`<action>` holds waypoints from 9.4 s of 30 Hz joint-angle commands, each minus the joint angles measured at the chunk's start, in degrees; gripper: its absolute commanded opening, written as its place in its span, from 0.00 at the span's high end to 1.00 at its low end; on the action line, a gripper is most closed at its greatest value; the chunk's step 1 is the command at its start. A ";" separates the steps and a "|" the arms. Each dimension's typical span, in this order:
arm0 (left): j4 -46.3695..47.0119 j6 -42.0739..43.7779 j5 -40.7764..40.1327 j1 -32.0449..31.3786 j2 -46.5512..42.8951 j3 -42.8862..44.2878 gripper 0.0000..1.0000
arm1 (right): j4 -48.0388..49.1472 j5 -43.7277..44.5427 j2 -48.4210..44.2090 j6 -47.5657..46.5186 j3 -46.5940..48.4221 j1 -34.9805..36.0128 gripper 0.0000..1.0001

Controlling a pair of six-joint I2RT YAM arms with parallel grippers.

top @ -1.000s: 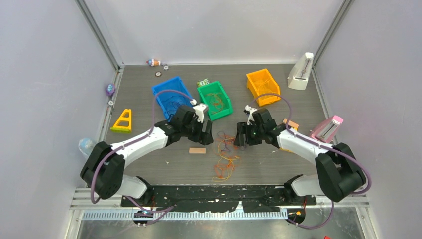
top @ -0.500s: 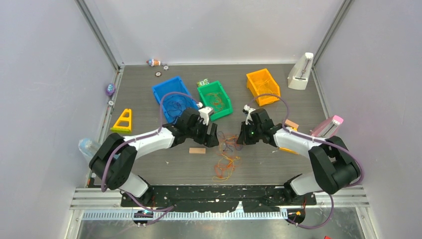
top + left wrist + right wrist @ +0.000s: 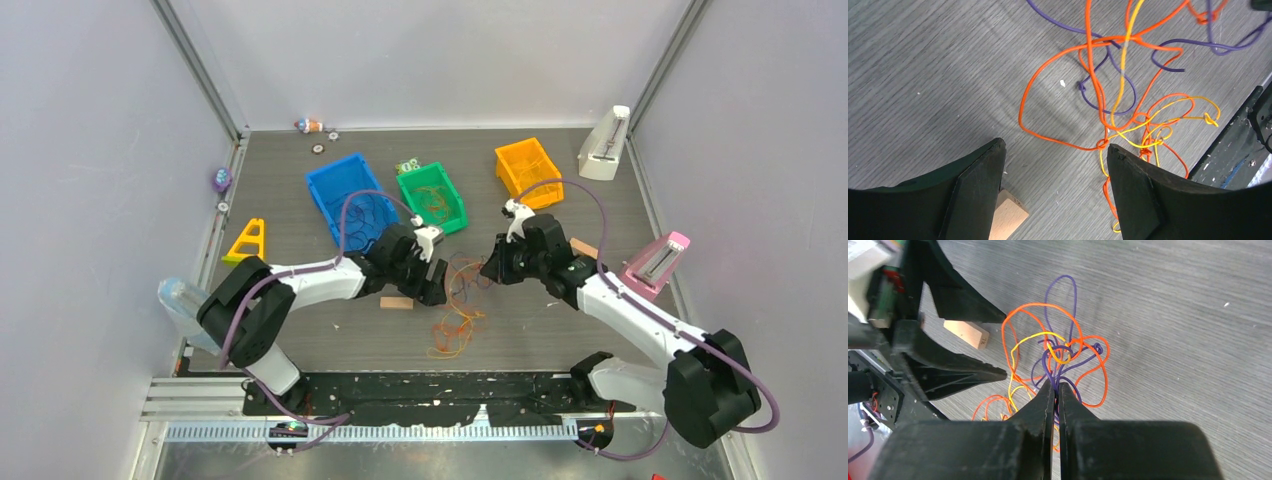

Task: Untangle the cables
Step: Untie the cable.

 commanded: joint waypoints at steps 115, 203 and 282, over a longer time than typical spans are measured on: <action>-17.06 4.43 -39.69 21.19 -57.27 6.49 1.00 | -5.21 34.74 25.47 3.18 11.06 17.49 0.29; 13.29 10.69 -7.14 9.69 -30.63 -7.68 0.03 | -12.87 1.98 -12.09 -3.03 13.17 -6.68 0.95; -17.19 22.91 0.26 -0.37 -20.64 13.04 1.00 | 19.31 -3.35 -15.70 -2.74 -10.02 1.69 0.04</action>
